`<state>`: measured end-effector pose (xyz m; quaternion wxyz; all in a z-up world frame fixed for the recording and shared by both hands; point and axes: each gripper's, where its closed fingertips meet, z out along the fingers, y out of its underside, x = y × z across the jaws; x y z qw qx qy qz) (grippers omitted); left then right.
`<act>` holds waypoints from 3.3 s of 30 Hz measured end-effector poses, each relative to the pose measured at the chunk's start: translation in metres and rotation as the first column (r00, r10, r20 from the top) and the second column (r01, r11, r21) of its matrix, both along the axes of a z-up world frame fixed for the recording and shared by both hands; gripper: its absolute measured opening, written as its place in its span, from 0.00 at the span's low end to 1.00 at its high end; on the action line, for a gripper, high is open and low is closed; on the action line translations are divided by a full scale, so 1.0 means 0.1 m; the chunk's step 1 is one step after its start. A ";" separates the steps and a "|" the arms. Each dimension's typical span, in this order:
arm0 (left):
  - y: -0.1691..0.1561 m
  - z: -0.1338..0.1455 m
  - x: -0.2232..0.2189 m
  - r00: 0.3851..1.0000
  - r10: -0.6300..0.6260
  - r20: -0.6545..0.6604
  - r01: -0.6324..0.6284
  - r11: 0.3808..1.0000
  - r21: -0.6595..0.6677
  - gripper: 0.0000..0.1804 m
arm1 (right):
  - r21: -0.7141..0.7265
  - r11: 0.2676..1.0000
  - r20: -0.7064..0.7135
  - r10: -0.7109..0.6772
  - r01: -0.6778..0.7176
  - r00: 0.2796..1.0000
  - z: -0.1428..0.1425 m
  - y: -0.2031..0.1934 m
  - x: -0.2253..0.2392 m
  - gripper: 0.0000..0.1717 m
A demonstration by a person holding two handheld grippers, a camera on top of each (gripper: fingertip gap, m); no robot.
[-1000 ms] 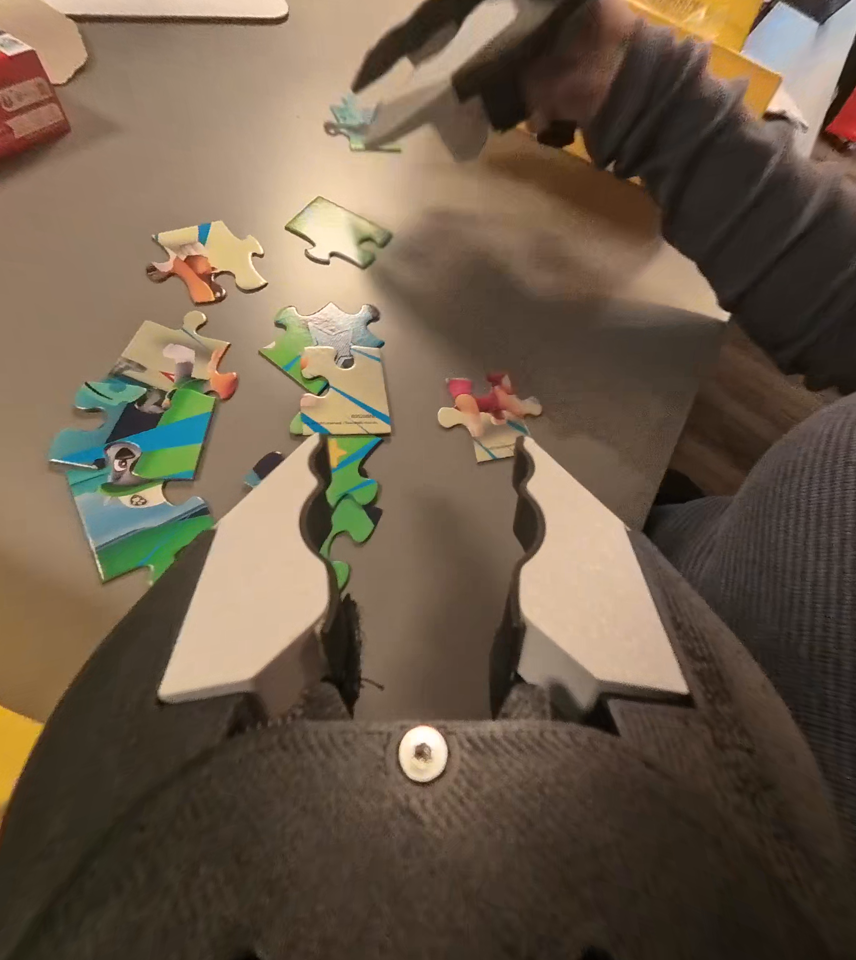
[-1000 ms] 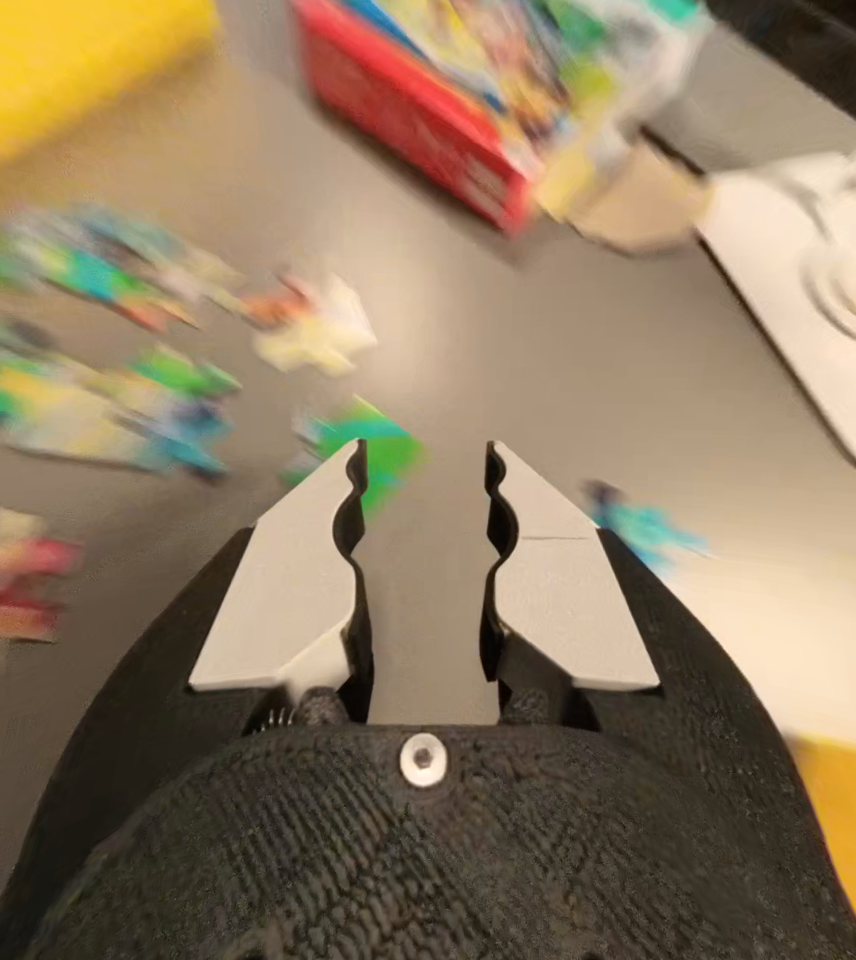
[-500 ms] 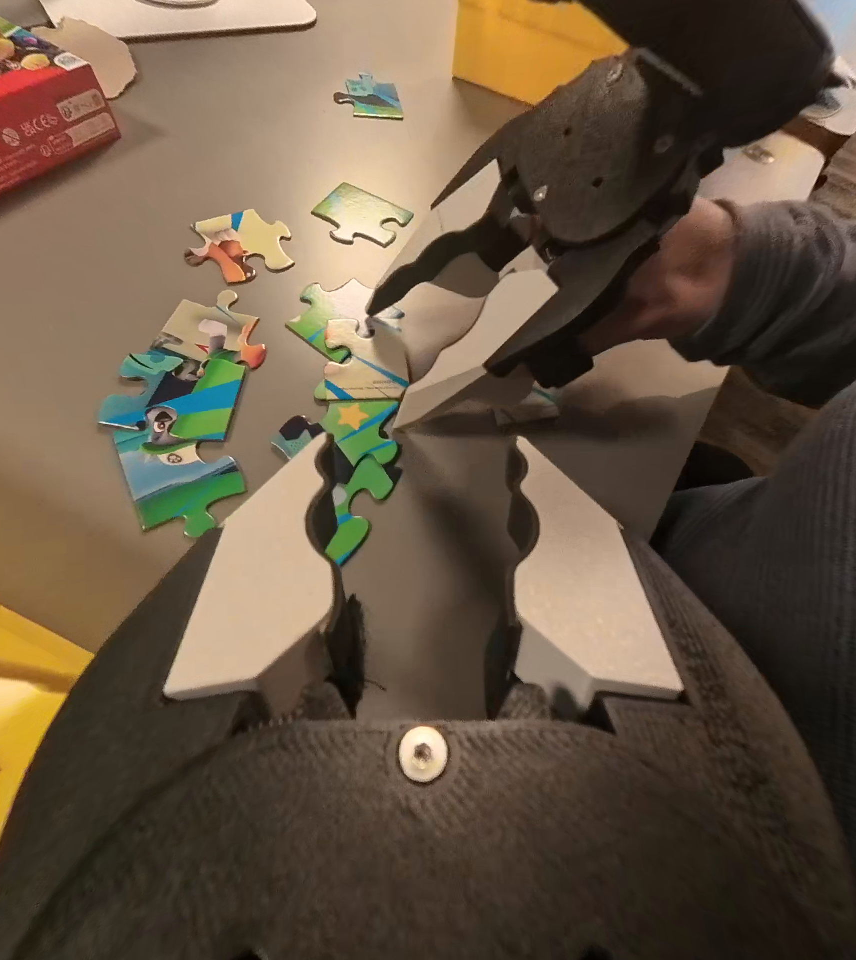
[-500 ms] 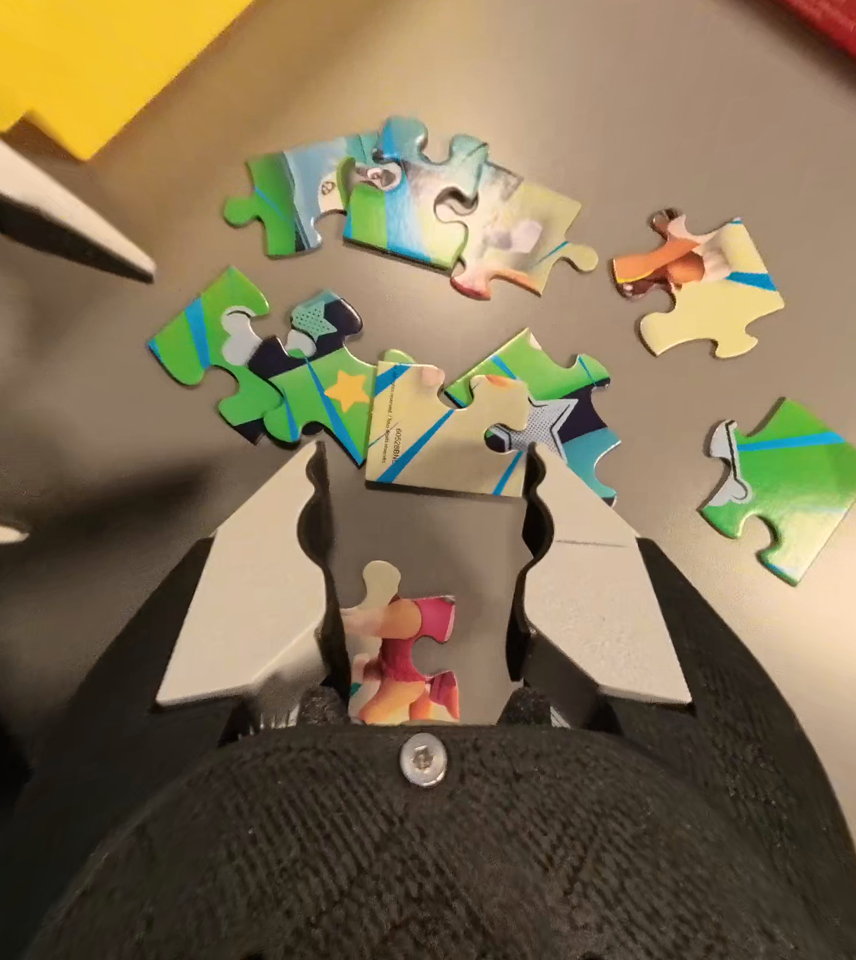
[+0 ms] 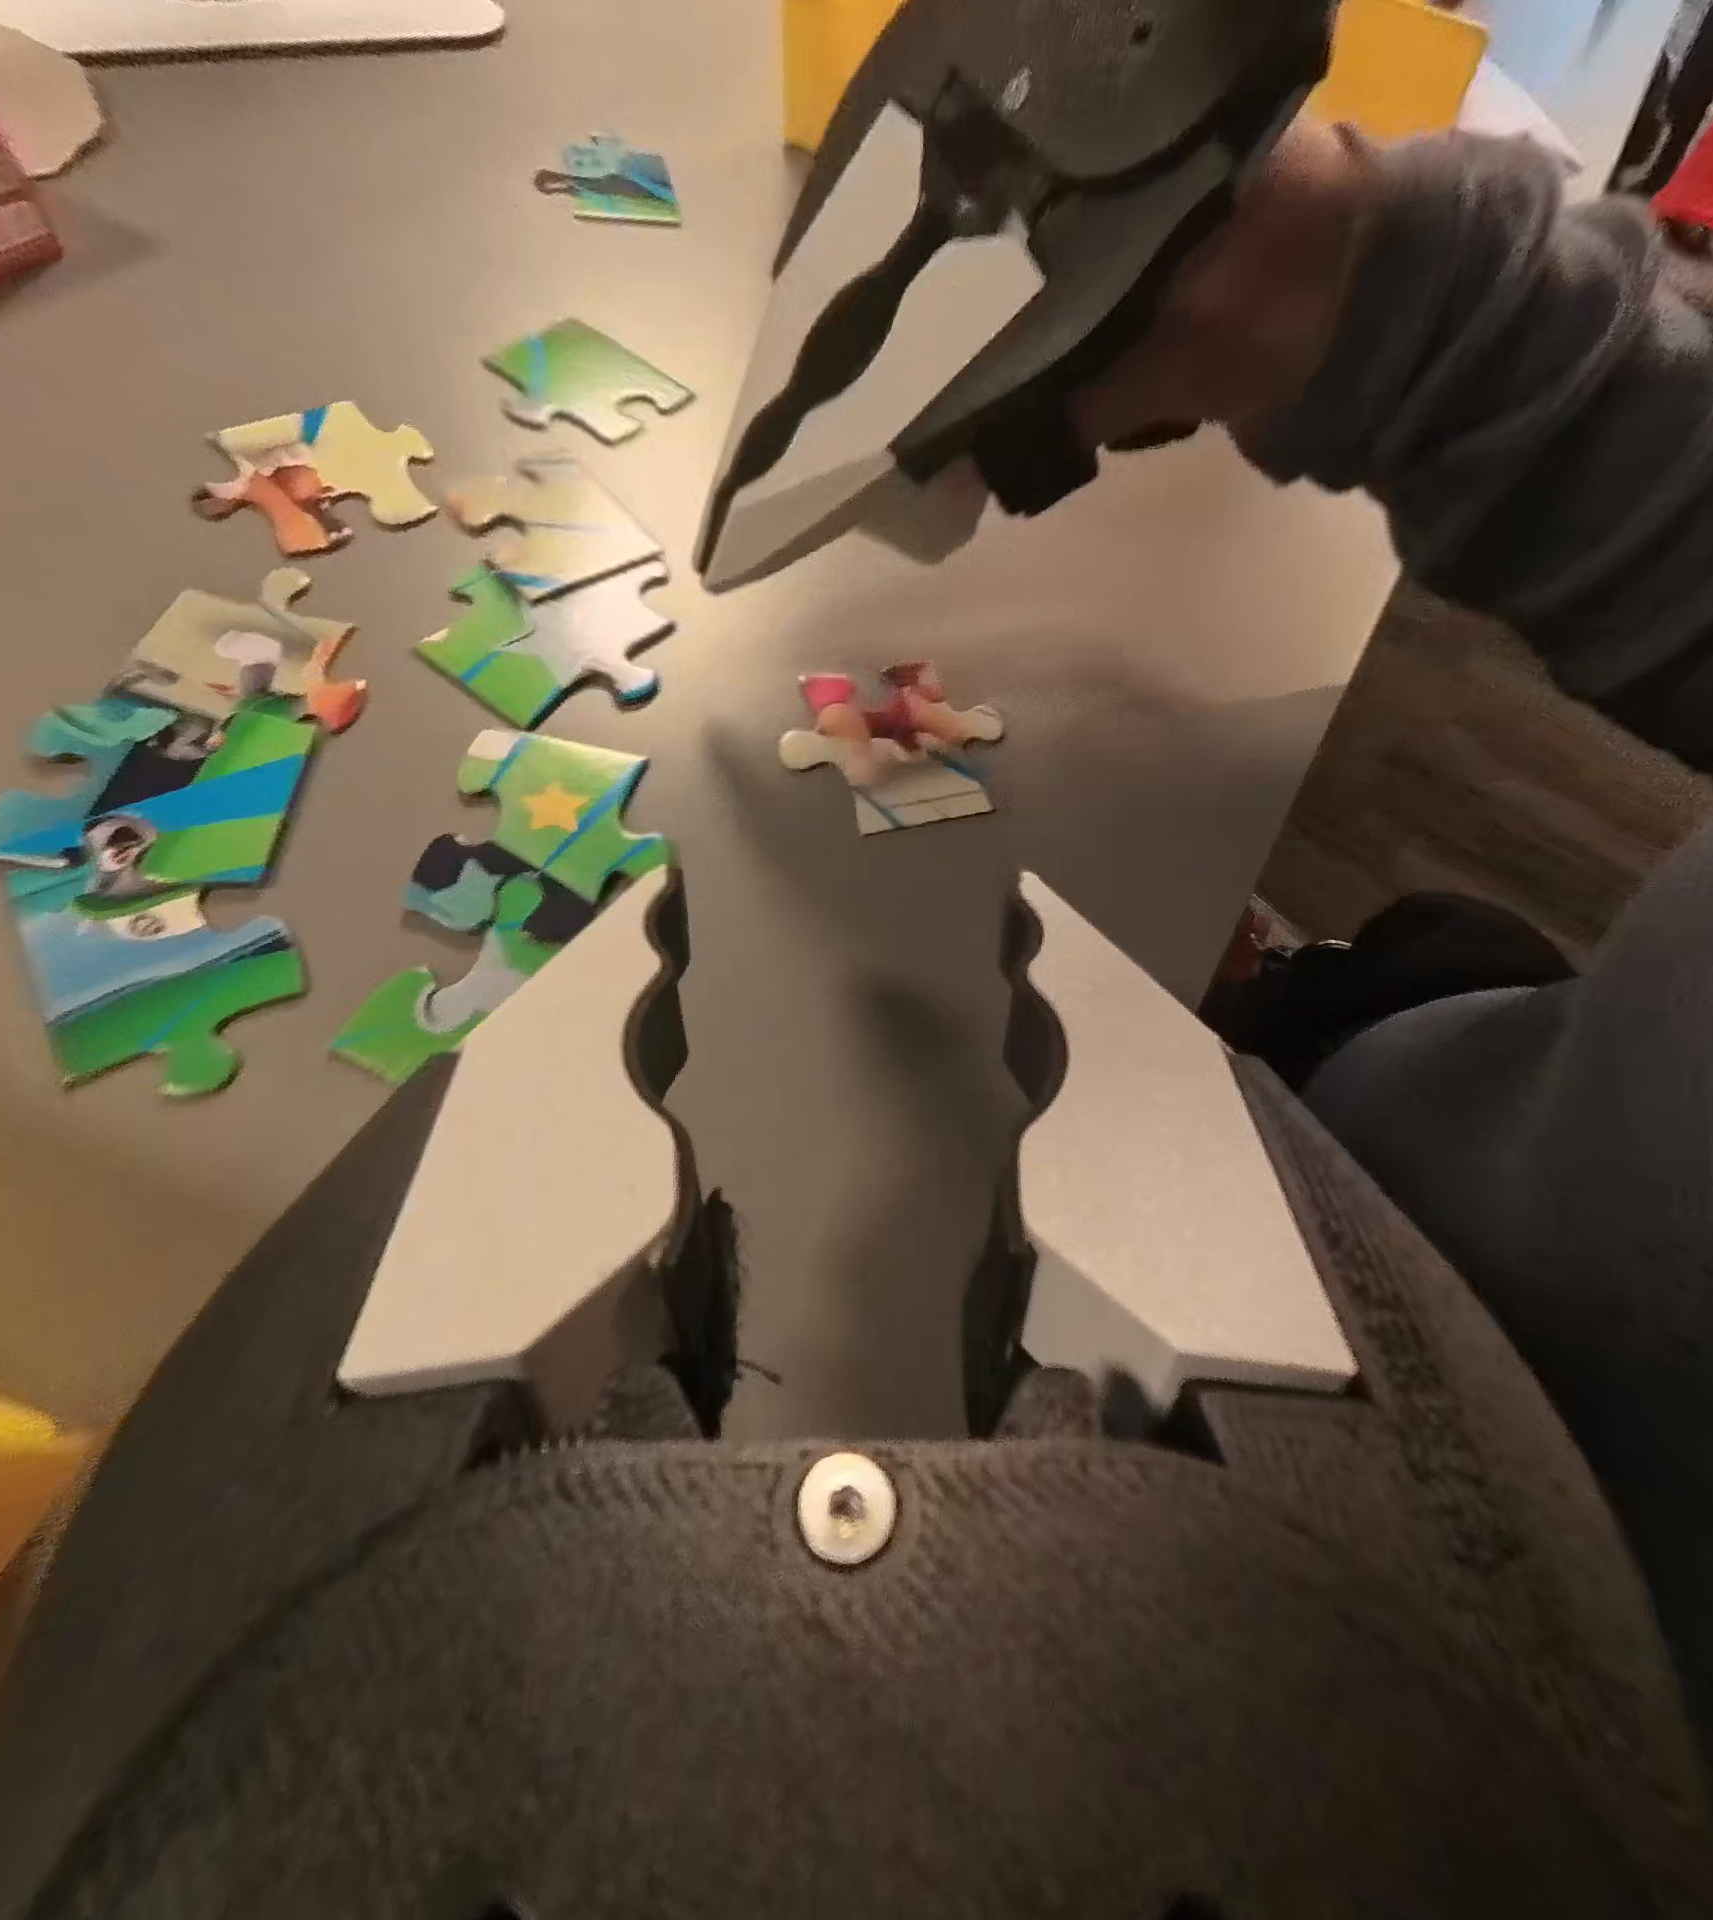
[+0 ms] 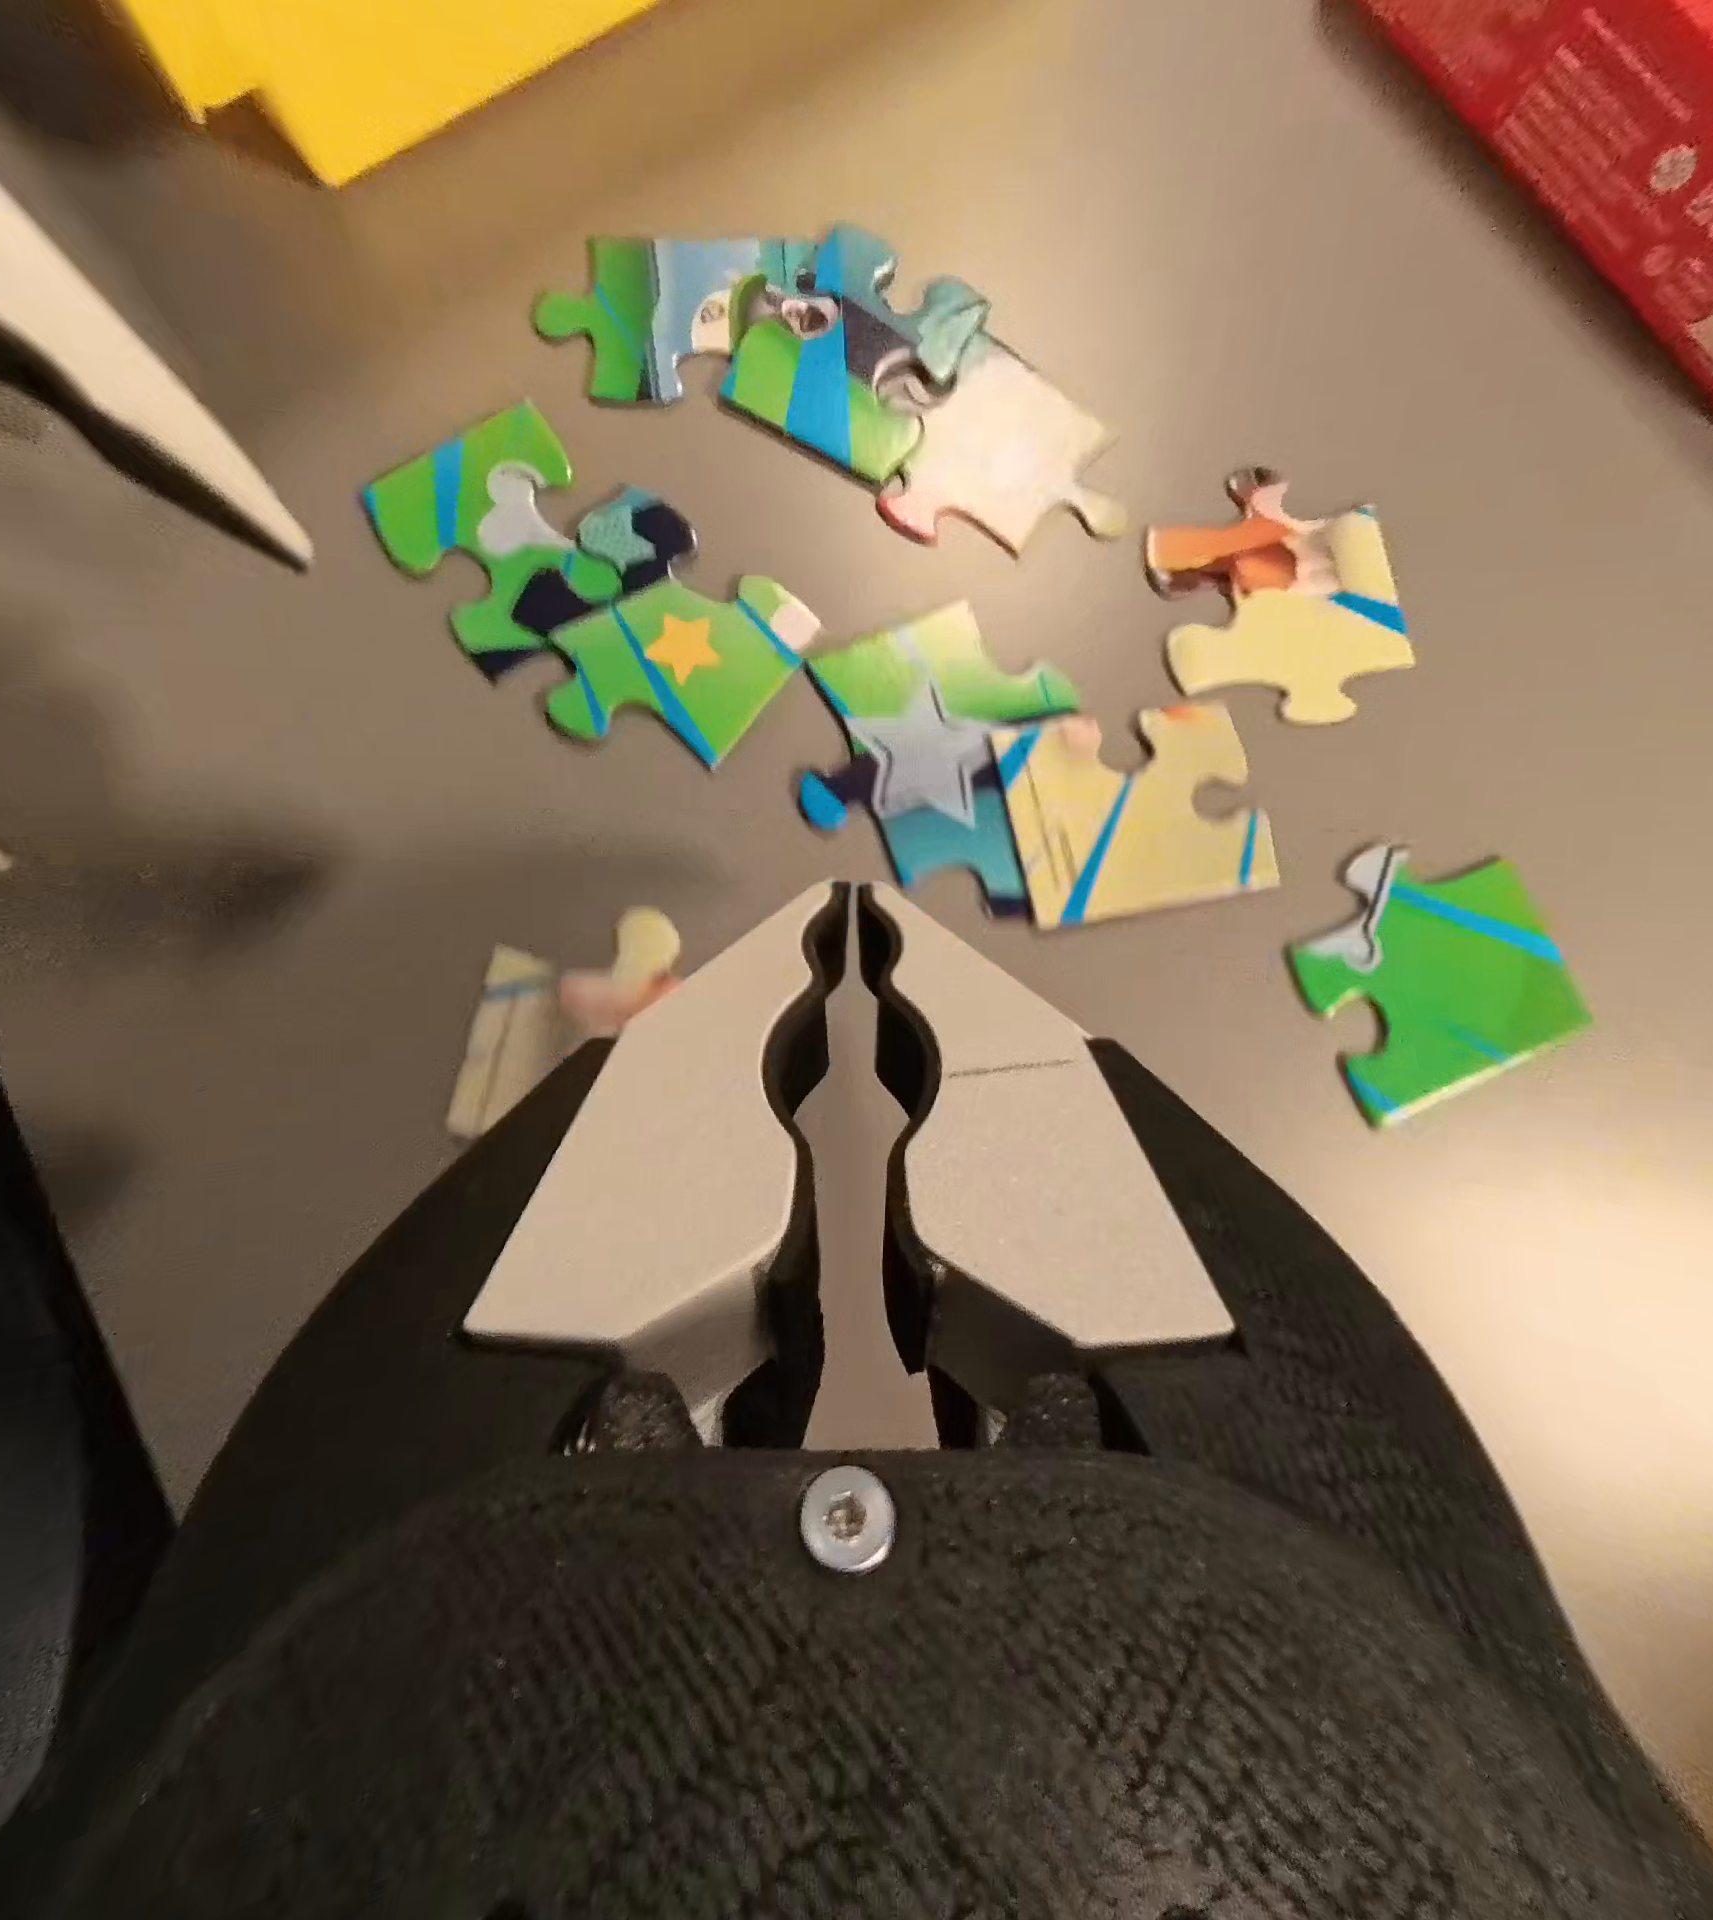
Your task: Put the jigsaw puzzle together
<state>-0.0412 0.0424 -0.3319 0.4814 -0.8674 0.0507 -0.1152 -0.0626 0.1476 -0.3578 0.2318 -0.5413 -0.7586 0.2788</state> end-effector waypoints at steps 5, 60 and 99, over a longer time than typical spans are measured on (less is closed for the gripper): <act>0.23 -0.10 0.15 0.997 -0.066 -0.045 0.065 0.997 -0.036 0.33 | 0.003 1.000 0.010 -0.016 0.016 1.000 -0.01 0.35 0.20 0.27; 0.68 -0.48 0.58 0.991 0.130 -0.005 -0.129 0.975 -0.183 0.18 | 0.010 0.956 0.274 0.279 -0.293 0.920 -0.24 0.49 1.06 0.23; -0.36 0.35 1.53 0.990 -0.040 -0.138 0.084 0.940 0.329 0.31 | -0.027 0.777 -0.741 -0.438 0.629 0.509 0.47 0.47 3.37 0.42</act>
